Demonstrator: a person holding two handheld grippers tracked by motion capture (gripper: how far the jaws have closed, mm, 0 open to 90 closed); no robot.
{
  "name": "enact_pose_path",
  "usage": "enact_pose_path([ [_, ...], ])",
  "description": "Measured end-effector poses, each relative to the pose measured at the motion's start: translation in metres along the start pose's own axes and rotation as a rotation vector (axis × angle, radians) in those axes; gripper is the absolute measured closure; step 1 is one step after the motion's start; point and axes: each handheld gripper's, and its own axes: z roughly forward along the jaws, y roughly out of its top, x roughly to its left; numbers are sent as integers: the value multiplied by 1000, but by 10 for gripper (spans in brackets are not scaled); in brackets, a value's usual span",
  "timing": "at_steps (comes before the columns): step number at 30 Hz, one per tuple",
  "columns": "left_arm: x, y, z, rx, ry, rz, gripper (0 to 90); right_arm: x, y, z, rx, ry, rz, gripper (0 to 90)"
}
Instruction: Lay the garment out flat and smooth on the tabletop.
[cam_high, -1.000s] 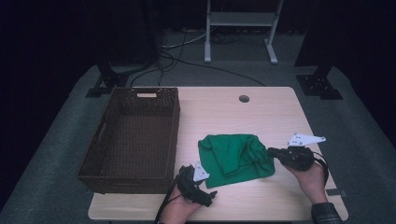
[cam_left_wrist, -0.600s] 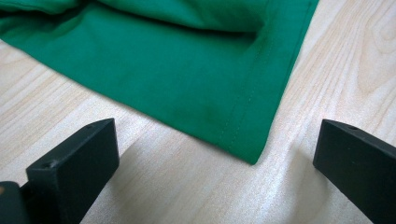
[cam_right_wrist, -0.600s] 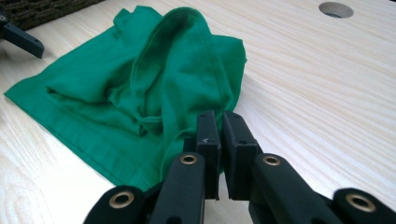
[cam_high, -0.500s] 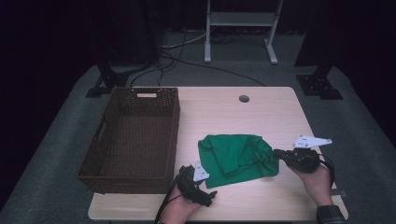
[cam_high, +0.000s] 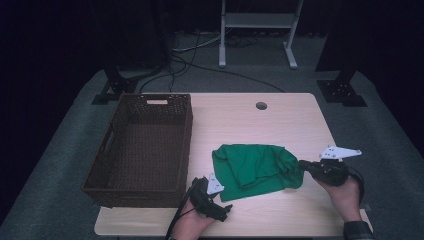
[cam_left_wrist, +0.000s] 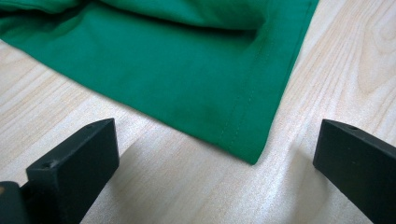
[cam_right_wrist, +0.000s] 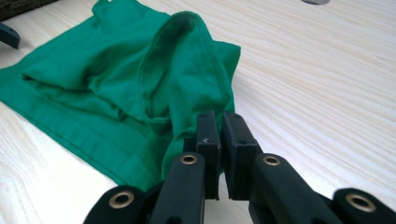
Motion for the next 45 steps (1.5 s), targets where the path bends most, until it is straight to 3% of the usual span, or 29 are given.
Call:
enact_pose_path([
  [27, 0, 0, 0, 0, 0, 0, 0, -21, -28, -19, 41, -56, 59, 870],
  [40, 0, 0, 0, 0, 0, 1, 0, -32, -47, -23, 94, -52, 96, 863],
  [45, 0, 0, 0, 0, 0, 0, 0, -32, -49, -27, 84, -53, 93, 821],
])
